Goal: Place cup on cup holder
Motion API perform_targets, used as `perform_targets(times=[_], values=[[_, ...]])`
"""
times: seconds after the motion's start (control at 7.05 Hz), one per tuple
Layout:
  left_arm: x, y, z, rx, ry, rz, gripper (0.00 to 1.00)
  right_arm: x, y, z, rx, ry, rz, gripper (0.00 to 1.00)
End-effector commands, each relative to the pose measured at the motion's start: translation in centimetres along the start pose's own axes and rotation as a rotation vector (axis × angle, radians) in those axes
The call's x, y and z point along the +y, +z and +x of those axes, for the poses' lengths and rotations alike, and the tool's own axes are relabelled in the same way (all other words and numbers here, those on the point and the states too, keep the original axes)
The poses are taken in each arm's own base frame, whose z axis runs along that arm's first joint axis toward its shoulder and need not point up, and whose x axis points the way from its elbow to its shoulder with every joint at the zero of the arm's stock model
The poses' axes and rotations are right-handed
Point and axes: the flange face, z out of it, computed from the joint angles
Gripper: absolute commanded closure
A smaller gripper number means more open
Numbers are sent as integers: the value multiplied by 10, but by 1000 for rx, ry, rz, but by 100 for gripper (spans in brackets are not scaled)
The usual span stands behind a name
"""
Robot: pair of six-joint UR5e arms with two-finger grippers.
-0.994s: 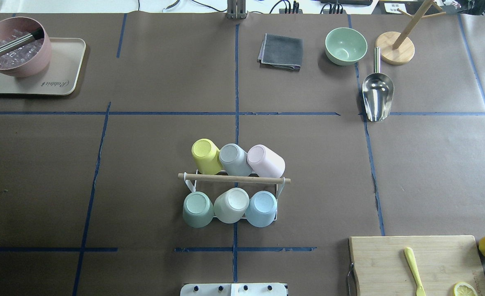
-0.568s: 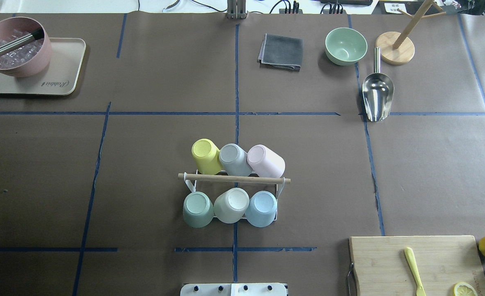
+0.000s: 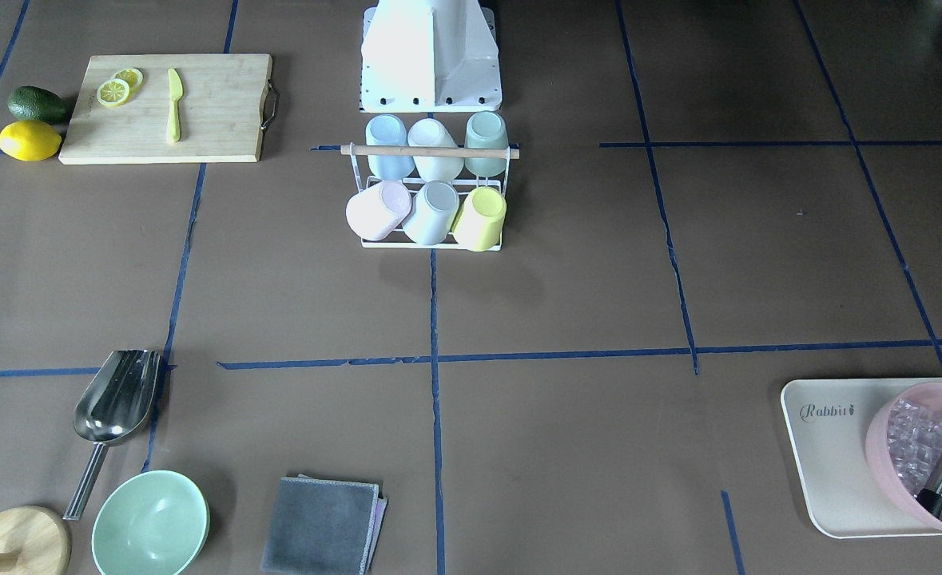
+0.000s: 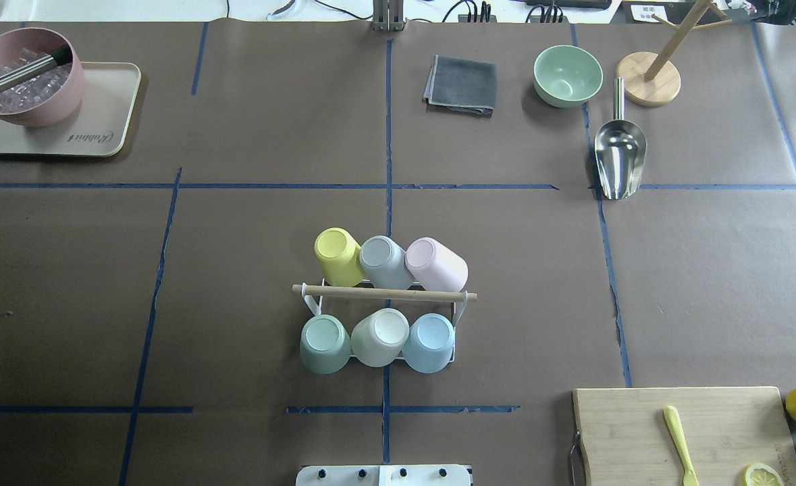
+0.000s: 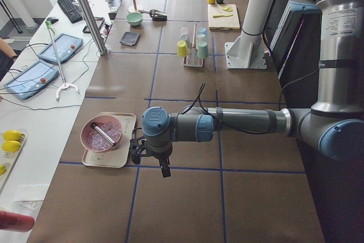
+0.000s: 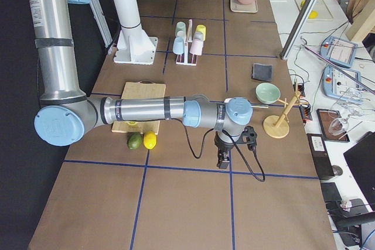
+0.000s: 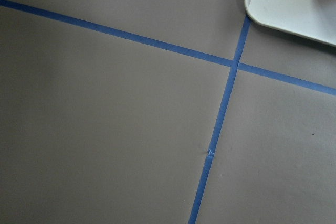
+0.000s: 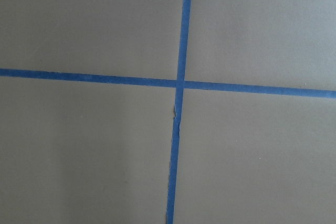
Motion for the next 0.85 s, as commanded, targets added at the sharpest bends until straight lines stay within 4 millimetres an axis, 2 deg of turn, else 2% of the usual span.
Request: perform_targets(times=[0.0, 0.71], values=[[-1, -3, 3, 6, 25, 24, 0, 3, 2, 3, -1, 5, -3, 0], [-1, -8, 8, 7, 40, 35, 0, 7, 7, 7, 1, 12, -11, 0]])
